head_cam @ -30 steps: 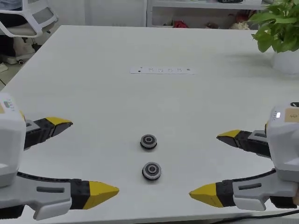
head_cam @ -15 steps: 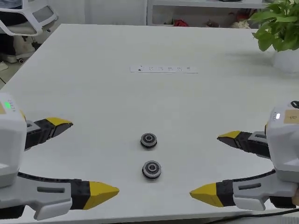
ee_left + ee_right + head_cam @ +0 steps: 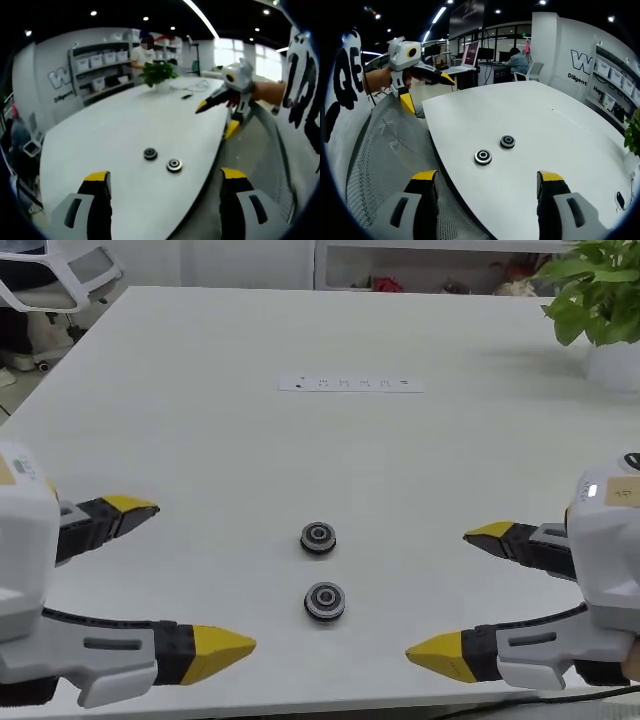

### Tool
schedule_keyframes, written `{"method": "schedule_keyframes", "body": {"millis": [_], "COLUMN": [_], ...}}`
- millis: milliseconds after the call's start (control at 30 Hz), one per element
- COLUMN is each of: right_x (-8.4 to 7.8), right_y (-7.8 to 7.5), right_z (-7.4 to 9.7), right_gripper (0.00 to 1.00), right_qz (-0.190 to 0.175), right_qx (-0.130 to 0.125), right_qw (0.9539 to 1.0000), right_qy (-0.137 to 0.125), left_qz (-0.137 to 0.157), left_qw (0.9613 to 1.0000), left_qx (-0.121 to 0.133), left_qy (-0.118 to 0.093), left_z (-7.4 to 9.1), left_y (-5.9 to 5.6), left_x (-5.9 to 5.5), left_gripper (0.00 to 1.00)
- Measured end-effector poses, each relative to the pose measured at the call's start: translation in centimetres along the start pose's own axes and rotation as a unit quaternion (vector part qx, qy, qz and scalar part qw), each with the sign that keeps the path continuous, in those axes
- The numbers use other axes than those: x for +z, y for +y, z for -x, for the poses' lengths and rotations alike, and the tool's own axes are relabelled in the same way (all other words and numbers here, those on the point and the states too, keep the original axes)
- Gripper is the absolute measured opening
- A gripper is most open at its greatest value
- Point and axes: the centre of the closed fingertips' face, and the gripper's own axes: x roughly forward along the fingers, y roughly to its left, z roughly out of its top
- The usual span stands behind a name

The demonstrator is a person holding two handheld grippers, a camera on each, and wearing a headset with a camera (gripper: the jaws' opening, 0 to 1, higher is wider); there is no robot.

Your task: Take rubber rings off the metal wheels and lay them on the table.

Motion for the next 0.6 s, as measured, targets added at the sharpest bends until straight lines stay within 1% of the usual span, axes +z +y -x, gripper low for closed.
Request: {"method": "schedule_keyframes", "body": {"millis": [367, 467, 600], "right_x": [0.2, 0.2, 0.5], "right_y": [-0.6, -0.8, -1.1], "right_z": [-0.4, -0.5, -0.6], "right_gripper": [0.75, 0.74, 0.72], "right_qz": [0.004, 0.005, 0.001], "right_qx": [0.003, 0.004, 0.011], "right_qw": [1.0, 1.0, 0.9999], "right_qy": [-0.002, -0.001, -0.006], "left_qz": [-0.007, -0.009, -0.014], "left_qw": [1.0, 0.9999, 0.9999], "left_qx": [-0.001, -0.003, -0.007], "left_qy": [-0.001, -0.003, -0.003], "left_z": [-0.6, -0.8, -1.2], "left_y": [0.5, 0.5, 0.6], "left_x": [0.3, 0.5, 0.7], "left_gripper": [0.9, 0.89, 0.89]}}
